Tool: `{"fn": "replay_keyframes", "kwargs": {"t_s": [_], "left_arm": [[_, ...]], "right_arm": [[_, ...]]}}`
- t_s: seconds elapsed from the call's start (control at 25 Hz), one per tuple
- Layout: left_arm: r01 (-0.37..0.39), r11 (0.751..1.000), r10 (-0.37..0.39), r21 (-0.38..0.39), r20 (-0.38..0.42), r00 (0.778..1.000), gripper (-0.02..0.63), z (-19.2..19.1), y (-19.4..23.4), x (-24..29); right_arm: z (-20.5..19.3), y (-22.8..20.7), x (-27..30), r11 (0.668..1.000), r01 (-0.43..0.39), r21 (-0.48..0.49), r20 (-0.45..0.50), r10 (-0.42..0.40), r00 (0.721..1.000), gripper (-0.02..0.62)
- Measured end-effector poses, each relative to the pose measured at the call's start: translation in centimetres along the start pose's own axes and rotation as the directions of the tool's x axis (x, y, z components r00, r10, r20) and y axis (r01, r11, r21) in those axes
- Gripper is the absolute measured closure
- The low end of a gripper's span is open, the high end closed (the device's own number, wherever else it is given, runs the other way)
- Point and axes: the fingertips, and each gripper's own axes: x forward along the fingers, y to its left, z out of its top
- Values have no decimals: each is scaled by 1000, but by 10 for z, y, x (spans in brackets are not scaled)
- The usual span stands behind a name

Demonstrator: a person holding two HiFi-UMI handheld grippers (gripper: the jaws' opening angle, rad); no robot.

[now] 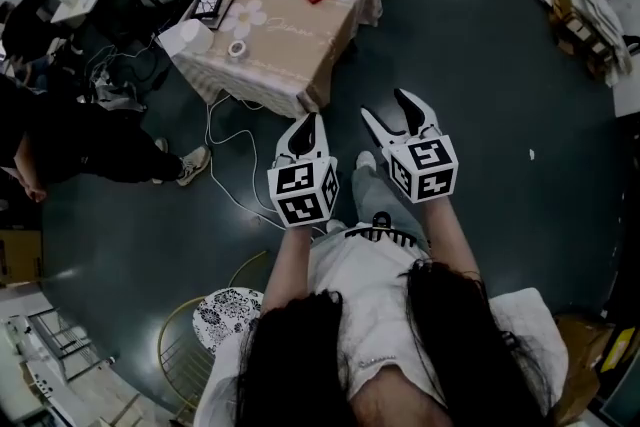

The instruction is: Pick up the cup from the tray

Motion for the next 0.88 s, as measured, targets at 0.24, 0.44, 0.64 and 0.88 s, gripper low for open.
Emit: {"fn": "replay_keyframes", "kwargs": {"t_s": [0.24,0.44,0.64,0.88], "left_arm": [[23,1000,-23,-4,-44,999,601,19,9,55],[6,1000,-7,-14,-47,999,601,42,11,108],[-7,1000,6,-25,-54,999,601,56,4,154],[-71,996,67,-47,-88,994,601,54,4,191]], "right_arm": [[13,-42,51,999,-26,25,-5,26,1000,293],[20,-76,96,998,-48,-28,-62,46,997,293],[25,-115,129,996,-53,-67,-102,46,994,293],[32,-145,159,993,-100,-66,-112,92,989,293]]}}
